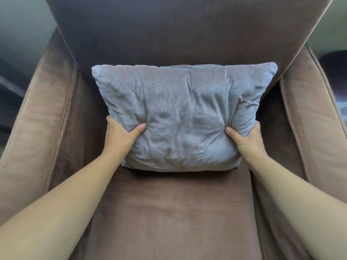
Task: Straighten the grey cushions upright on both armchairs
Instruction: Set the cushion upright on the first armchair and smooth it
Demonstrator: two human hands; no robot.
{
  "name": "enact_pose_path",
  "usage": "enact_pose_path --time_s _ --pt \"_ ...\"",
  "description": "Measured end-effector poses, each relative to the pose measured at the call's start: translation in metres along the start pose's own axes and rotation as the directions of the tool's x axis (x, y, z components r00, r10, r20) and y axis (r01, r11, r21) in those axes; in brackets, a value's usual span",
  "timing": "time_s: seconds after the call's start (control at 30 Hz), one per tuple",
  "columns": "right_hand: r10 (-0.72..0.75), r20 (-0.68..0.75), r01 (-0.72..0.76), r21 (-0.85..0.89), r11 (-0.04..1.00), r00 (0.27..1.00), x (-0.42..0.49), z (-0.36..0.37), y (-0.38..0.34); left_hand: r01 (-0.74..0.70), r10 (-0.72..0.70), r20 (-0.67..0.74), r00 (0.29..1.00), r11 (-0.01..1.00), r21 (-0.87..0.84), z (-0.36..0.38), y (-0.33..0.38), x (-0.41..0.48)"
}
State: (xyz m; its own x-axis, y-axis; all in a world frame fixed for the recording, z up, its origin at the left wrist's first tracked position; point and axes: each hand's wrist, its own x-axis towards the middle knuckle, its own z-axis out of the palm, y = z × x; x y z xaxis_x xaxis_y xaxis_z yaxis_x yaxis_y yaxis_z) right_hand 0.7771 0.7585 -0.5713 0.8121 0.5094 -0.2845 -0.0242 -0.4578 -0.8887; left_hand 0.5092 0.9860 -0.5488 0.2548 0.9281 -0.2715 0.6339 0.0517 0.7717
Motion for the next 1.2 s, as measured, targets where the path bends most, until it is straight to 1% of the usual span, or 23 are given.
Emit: enact_pose_path --time_s 0.13,0.37,0.57,0.7,0.8,0.9,0.97,1.0,1.03,1.07,1.1,1.13,1.17,1.2 --pt "0.081 0.013 -0.079 -0.107 0.991 0.997 -0.004 -0.004 0.009 0.032 -0.032 0.026 0.999 0.999 -0.001 0.005 -0.003 -0.010" --pt "0.145 0.002 -0.143 -0.174 0.974 0.989 -0.002 -0.004 0.000 0.066 -0.069 0.079 0.995 0.997 0.045 0.002 -0.004 -0.006" --pt "0.164 0.015 -0.158 -0.210 0.965 0.986 -0.001 -0.003 -0.002 0.080 -0.082 0.076 0.994 0.996 0.034 0.005 -0.004 -0.008" --pt "0.173 0.046 -0.155 -0.259 0.953 0.984 0.002 -0.009 -0.010 0.079 -0.083 0.101 0.991 0.996 0.045 -0.002 -0.005 -0.008" --pt "0.129 0.052 -0.108 -0.297 0.949 0.990 0.003 -0.016 -0.027 0.069 -0.072 0.112 0.991 0.997 0.027 -0.011 -0.002 -0.009" --pt "0.026 0.048 -0.010 -0.305 0.952 0.999 0.008 -0.024 -0.049 0.042 -0.040 0.109 0.993 0.999 -0.016 -0.023 0.007 -0.009" --pt "-0.080 0.033 0.086 -0.327 0.941 0.996 0.015 -0.029 -0.066 -0.029 0.030 0.061 0.998 0.999 -0.023 -0.032 0.017 -0.006" --pt "-0.151 0.024 0.149 -0.361 0.920 0.988 0.018 -0.030 -0.073 -0.089 0.088 0.030 0.996 0.996 0.016 -0.035 0.023 -0.004" --pt "-0.232 0.024 0.221 -0.413 0.883 0.972 0.021 -0.030 -0.079 -0.162 0.163 0.005 0.987 0.982 0.094 -0.037 0.029 -0.002" --pt "-0.319 0.037 0.298 -0.475 0.828 0.947 0.023 -0.029 -0.085 -0.249 0.255 -0.004 0.967 0.948 0.199 -0.039 0.037 -0.001" --pt "-0.401 0.056 0.365 -0.543 0.756 0.914 0.023 -0.026 -0.092 -0.342 0.358 0.008 0.934 0.884 0.318 -0.039 0.046 0.000" --pt "-0.491 0.081 0.433 -0.609 0.664 0.867 0.021 -0.022 -0.097 -0.431 0.462 0.040 0.886 0.789 0.439 -0.037 0.053 0.000" --pt "-0.577 0.127 0.504 -0.658 0.560 0.807 0.018 -0.017 -0.103 -0.515 0.558 0.101 0.824 0.661 0.545 -0.034 0.059 0.000" --pt "-0.641 0.192 0.570 -0.684 0.455 0.743 0.015 -0.012 -0.108 -0.590 0.630 0.186 0.754 0.525 0.613 -0.030 0.063 -0.001"
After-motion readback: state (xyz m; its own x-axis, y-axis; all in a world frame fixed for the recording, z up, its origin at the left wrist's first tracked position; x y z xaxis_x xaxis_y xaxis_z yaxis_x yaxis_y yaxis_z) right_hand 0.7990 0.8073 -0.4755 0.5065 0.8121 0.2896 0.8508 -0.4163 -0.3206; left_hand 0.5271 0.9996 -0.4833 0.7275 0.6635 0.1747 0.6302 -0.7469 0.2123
